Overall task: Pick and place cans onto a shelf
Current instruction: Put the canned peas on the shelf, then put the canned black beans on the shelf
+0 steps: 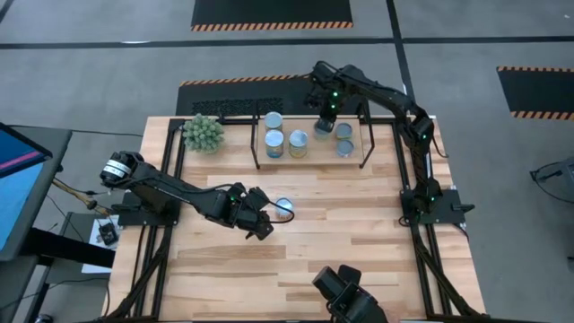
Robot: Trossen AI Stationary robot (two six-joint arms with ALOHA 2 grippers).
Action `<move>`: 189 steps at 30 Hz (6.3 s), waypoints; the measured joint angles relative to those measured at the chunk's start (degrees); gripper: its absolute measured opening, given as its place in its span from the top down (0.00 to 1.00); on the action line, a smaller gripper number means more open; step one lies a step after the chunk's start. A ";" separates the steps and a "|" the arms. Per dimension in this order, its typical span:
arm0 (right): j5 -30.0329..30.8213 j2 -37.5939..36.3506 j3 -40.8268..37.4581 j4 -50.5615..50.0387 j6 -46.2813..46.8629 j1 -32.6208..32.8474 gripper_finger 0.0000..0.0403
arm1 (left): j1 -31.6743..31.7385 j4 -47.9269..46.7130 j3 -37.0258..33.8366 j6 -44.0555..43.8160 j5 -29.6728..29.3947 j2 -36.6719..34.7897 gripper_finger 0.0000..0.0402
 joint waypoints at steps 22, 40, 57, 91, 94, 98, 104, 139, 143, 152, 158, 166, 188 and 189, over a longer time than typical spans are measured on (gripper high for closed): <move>-1.05 -0.80 9.66 -20.25 10.18 2.78 0.77 | 0.00 0.00 0.00 0.00 0.00 0.00 0.68; -6.83 -33.83 -14.69 -18.31 19.96 27.76 0.77 | 1.23 14.75 0.02 19.15 0.40 0.00 0.68; 7.21 -59.81 -41.79 -4.85 55.81 41.33 0.77 | 3.73 8.83 0.68 15.90 8.41 12.74 0.68; 3.04 -31.78 -41.77 22.15 13.69 43.01 0.77 | -8.21 -27.05 14.88 3.27 -2.25 5.44 0.68; 1.47 -28.25 -41.77 23.66 13.51 43.00 0.77 | -7.84 -25.35 12.38 5.67 -3.44 1.79 0.68; 1.39 -25.66 -41.79 24.54 13.78 43.12 0.77 | -7.01 -12.76 0.51 7.27 -1.01 -6.98 0.68; 1.38 -23.54 -41.72 25.84 15.49 43.10 0.77 | -2.53 8.02 -17.11 8.03 6.08 -19.73 0.68; 8.71 -26.76 -35.72 12.86 22.40 41.53 0.99 | -0.48 18.53 -20.31 9.05 -0.92 -22.36 0.68; 9.32 -31.93 -35.45 13.59 22.03 37.58 0.99 | -0.48 19.68 -20.31 9.09 -2.87 -22.36 0.68; 7.37 -31.17 -35.50 19.54 17.08 25.51 0.99 | -0.48 22.72 -20.28 9.10 -4.13 -22.36 0.68; 5.77 -25.28 -35.54 19.64 13.12 21.31 0.99 | -0.48 23.23 -20.28 8.15 -4.27 -22.36 0.68; 6.13 -21.20 -35.34 21.44 12.22 20.39 0.98 | -0.44 23.21 -20.28 7.54 -4.87 -22.36 0.68; 6.13 -20.96 -35.47 25.35 12.05 18.18 0.86 | -0.44 23.17 -20.28 6.70 -5.05 -22.36 0.68; 6.13 -20.96 -35.47 25.65 12.03 18.18 0.86 | -0.44 23.17 -20.28 6.69 -5.05 -22.36 0.68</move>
